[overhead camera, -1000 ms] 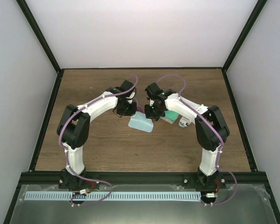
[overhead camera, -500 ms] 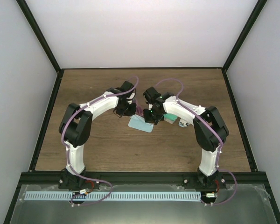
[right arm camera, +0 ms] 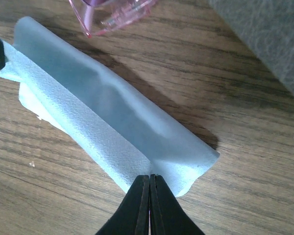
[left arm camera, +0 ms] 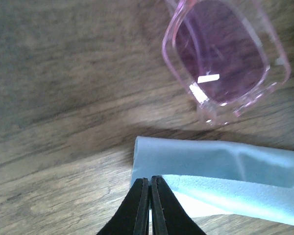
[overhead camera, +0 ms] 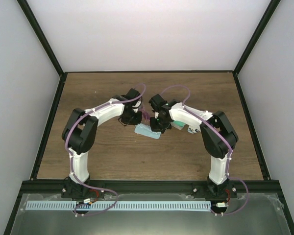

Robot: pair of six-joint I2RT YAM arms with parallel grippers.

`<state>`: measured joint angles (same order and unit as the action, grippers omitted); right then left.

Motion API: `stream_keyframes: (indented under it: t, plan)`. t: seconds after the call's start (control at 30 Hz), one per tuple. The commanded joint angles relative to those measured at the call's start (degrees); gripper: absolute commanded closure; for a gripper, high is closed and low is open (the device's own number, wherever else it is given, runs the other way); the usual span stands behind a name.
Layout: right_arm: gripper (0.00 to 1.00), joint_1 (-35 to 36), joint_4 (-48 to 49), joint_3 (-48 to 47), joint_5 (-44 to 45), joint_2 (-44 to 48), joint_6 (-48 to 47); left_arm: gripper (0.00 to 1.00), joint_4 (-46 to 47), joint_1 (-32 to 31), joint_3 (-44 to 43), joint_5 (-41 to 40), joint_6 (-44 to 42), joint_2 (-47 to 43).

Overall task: Organize the sunglasses
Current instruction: Fold the glasses cleaning cloth at the center of the board.

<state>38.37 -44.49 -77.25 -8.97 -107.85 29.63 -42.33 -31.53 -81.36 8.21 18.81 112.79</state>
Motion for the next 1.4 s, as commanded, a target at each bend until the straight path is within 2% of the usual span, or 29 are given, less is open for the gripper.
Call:
stream_keyframes:
  t: [0.0,1.0,1.1,1.3,1.37]
  plan:
    - [0.99,0.4,0.0,0.6,0.3,-0.4,0.4,0.96,1.7,0.2,1.8,0.1,-1.9,-1.7]
    - [0.98,0.4,0.7,1.0,0.2,-2.6,-0.8,0.96,1.8,0.1,5.1,1.5,-3.1,-1.1]
    - [0.93,0.4,0.4,0.4,0.1,-2.6,-0.7,0.95,1.7,0.2,4.5,1.4,-3.1,-0.7]
    - [0.79,0.4,-0.5,-1.2,0.2,-1.3,-0.7,0.85,1.4,0.2,4.1,1.3,-3.5,-1.1]
    - [0.78,0.4,-0.9,-1.8,0.3,-0.9,-0.8,0.82,1.4,0.2,4.2,1.6,-3.5,-1.3]
